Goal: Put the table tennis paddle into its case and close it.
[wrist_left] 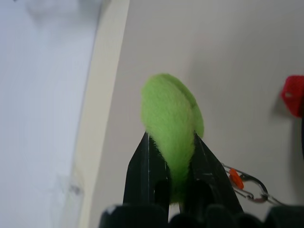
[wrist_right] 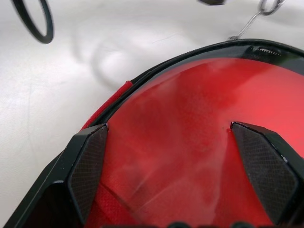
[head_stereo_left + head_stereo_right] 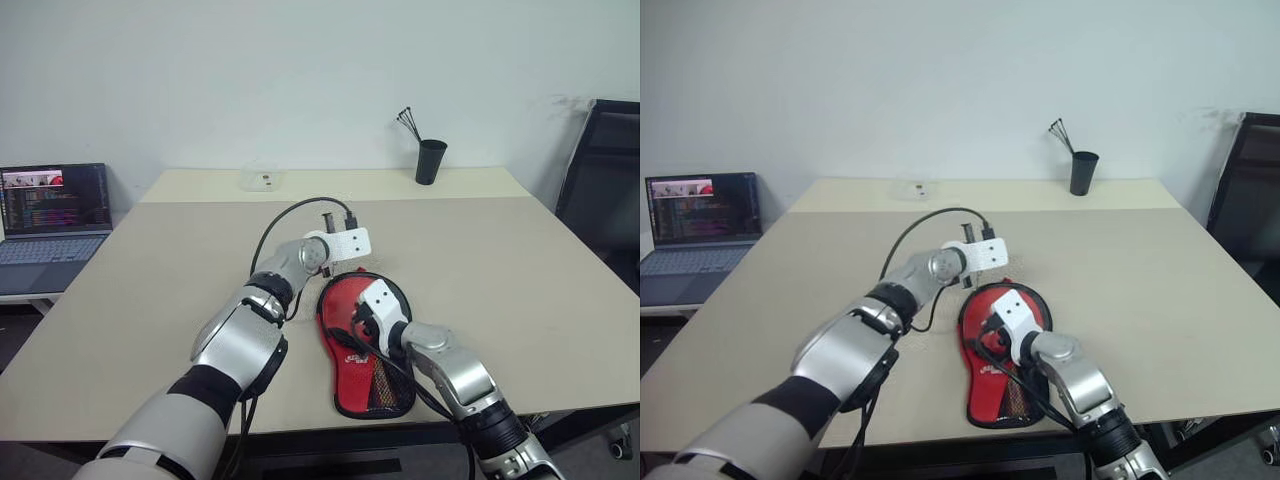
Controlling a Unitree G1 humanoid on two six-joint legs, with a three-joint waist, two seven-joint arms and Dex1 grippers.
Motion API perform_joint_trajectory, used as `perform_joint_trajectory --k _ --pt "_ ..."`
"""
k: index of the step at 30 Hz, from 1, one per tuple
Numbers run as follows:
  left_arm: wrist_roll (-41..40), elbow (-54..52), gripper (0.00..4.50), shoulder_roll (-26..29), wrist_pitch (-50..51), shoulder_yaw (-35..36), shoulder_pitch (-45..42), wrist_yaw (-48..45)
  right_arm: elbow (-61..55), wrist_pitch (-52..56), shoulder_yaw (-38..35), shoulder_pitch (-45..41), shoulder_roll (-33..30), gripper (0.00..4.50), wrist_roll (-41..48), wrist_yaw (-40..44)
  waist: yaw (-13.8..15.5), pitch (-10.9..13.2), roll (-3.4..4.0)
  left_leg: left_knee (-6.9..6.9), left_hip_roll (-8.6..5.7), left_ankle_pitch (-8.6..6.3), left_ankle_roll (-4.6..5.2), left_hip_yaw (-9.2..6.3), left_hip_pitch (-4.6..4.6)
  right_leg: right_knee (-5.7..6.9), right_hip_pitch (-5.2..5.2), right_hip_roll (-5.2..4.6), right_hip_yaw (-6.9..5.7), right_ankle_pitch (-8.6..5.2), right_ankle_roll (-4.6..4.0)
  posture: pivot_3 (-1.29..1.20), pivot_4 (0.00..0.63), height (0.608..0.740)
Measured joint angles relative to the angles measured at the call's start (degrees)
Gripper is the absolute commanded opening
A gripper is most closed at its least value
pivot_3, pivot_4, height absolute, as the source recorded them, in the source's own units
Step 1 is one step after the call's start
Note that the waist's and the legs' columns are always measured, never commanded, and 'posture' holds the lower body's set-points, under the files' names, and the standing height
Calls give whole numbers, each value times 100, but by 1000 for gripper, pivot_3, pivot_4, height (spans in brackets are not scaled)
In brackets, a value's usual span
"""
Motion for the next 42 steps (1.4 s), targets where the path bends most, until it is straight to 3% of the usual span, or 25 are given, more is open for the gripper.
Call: perform_joint_trajectory --k 11,20,32,42 --pt "547 156 15 -731 -354 -396 -385 274 -310 139 34 192 22 4500 -6 -31 21 0 0 0 -4 -1 0 -3 -11 -12 0 -3 -5 -1 1 0 150 740" --pt "536 174 15 -972 -475 -380 -411 270 -317 143 63 201 69 4500 -6 -31 38 0 0 1 -4 -1 0 -5 -11 -12 0 -3 -7 -1 1 0 150 740" --pt "-49 42 4344 -1096 -747 171 -411 -559 -44 143 113 22 292 4500 -8 -123 -17 -9 6 0 1 -1 0 6 8 -2 5 2 0 -1 1 0 150 740" --pt "-923 11 4456 -1003 -823 991 -232 -1329 54 201 66 -126 340 4500 20 -152 -12 -15 9 2 0 -1 0 7 7 0 4 1 0 -1 1 0 150 740"
